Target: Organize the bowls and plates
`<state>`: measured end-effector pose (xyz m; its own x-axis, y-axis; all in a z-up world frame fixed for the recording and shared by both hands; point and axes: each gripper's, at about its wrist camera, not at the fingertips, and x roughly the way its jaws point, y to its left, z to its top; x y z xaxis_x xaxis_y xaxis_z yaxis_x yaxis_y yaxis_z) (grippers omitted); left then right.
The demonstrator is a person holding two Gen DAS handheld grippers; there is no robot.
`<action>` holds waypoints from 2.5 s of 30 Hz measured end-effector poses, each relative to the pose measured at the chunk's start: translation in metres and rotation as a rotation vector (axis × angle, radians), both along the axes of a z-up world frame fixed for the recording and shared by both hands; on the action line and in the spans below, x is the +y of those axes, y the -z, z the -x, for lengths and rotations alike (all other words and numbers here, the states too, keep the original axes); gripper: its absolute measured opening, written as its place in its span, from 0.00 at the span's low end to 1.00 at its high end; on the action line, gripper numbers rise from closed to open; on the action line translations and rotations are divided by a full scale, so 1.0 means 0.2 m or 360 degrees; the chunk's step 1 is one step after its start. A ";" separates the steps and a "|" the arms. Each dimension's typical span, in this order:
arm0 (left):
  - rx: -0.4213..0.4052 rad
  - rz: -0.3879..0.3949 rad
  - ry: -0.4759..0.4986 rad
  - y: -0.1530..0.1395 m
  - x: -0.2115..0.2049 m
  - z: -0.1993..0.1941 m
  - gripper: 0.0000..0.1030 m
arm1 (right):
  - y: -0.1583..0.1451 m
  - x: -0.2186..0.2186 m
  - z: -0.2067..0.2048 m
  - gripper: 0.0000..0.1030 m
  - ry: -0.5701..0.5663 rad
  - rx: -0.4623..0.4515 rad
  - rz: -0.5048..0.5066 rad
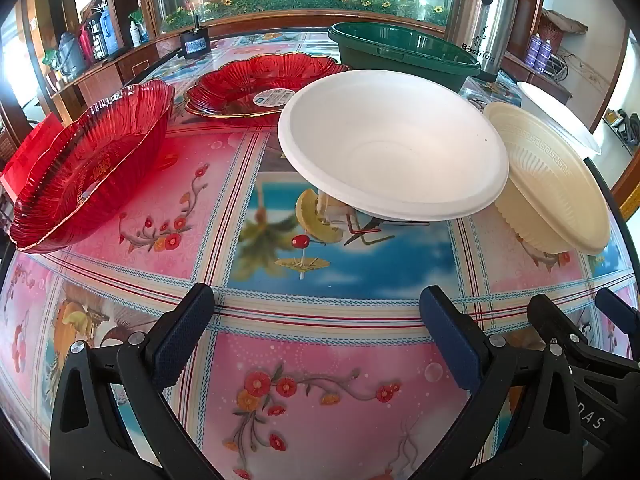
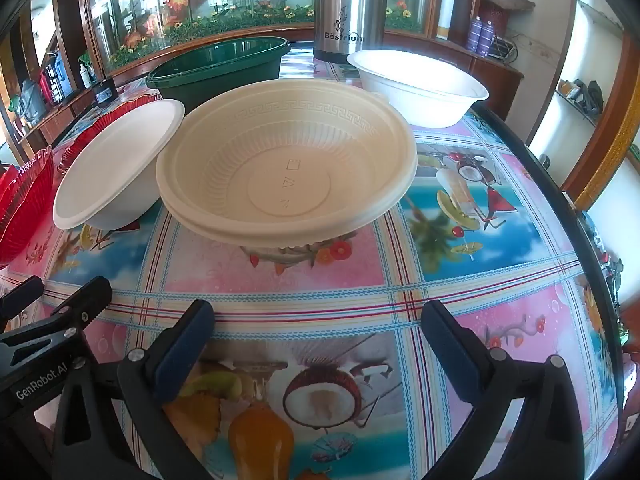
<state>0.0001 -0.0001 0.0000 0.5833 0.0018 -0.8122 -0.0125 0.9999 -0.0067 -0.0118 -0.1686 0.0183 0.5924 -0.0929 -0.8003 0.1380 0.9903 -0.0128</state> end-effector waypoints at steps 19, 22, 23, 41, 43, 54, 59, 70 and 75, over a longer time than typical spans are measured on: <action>-0.0005 0.0002 0.0000 0.00 0.00 0.00 1.00 | 0.00 0.00 0.00 1.00 -0.0001 0.0001 0.0001; -0.0005 0.0002 0.0000 0.00 0.00 0.00 1.00 | 0.00 0.00 0.00 1.00 -0.0001 0.0000 0.0001; -0.0005 0.0002 0.0000 0.00 0.00 0.00 1.00 | 0.00 0.00 0.00 1.00 -0.0001 0.0000 0.0001; 0.0090 -0.0003 0.0134 -0.01 0.04 0.08 1.00 | -0.01 0.02 0.03 1.00 -0.0017 0.0031 -0.0017; 0.0085 0.0029 0.0112 -0.02 0.07 0.11 1.00 | -0.03 0.02 0.06 1.00 -0.0030 0.0021 -0.0070; -0.0065 0.0074 0.0128 -0.18 0.21 0.33 1.00 | -0.27 0.13 0.25 1.00 -0.0159 -0.0198 -0.0181; -0.0178 0.0097 0.0092 -0.29 0.36 0.37 1.00 | -0.37 0.24 0.24 1.00 -0.0322 -0.0277 -0.0310; -0.0307 -0.0063 -0.0083 -0.40 0.74 0.34 1.00 | -0.45 0.65 0.15 1.00 -0.0629 -0.0323 -0.0240; -0.0278 -0.0075 -0.0133 -0.38 0.89 0.29 1.00 | -0.45 0.83 0.09 1.00 -0.0739 -0.0295 -0.0202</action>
<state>-0.0573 0.1783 0.0760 0.7115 0.0915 -0.6967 -0.0979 0.9947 0.0307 -0.0296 -0.0017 0.1079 0.6809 0.3049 -0.6659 -0.3282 0.9398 0.0947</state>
